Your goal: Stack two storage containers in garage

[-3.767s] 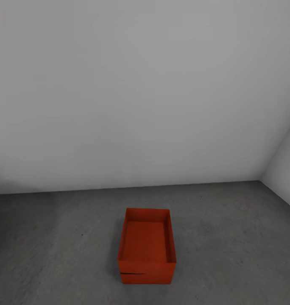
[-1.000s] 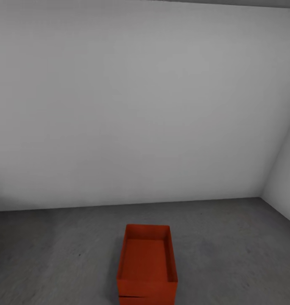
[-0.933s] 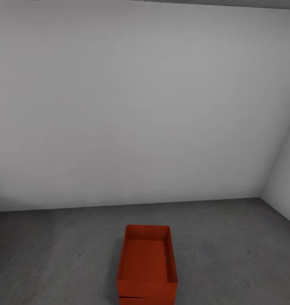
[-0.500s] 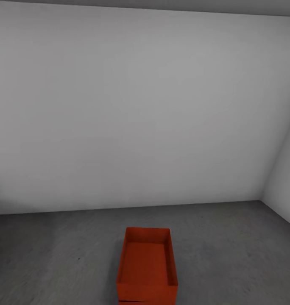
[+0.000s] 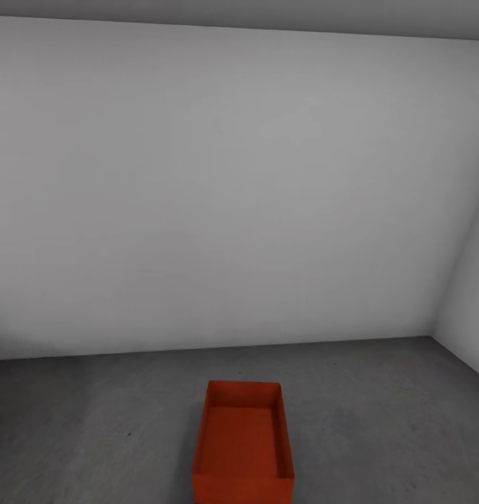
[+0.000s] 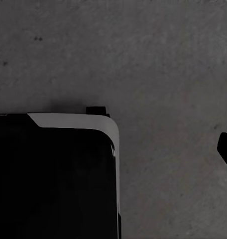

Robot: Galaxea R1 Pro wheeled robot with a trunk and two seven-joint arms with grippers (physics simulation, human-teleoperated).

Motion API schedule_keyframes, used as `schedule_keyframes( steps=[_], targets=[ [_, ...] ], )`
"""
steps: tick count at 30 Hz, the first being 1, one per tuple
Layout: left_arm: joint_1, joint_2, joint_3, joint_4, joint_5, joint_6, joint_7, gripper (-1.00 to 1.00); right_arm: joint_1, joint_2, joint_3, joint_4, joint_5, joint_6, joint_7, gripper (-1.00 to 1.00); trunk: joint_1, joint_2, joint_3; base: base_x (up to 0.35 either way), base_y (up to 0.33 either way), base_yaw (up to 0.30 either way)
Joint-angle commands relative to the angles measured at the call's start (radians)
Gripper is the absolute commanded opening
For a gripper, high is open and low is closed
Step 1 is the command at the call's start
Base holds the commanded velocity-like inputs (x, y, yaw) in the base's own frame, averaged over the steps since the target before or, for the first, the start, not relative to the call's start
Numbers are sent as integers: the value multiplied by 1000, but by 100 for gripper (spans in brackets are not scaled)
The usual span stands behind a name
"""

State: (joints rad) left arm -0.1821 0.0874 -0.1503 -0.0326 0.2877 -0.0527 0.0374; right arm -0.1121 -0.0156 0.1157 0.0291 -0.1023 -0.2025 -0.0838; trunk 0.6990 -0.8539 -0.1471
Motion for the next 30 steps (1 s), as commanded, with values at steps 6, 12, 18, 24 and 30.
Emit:
schedule_keyframes(
  steps=[6,12,18,24,30],
  targets=[
    [0,0,-8,1,8,-3,2,100,-1,0,9,3,-10,-6,-1,100,0,-1,3,0,0,0],
    [0,0,-9,0,8,-3,2,100,-1,1,10,3,-4,-6,-1,100,0,-1,3,0,0,0],
    [0,0,-9,0,8,-3,2,100,-1,5,11,3,-2,-5,-2,100,0,-1,3,0,0,0],
    [0,0,-8,0,8,-3,2,100,-1,4,18,2,1,1,-9,100,0,-1,3,0,0,0],
    [0,-1,-7,1,11,-4,2,100,-1,0,22,2,7,4,-5,100,0,-1,3,0,0,0]
  ],
)
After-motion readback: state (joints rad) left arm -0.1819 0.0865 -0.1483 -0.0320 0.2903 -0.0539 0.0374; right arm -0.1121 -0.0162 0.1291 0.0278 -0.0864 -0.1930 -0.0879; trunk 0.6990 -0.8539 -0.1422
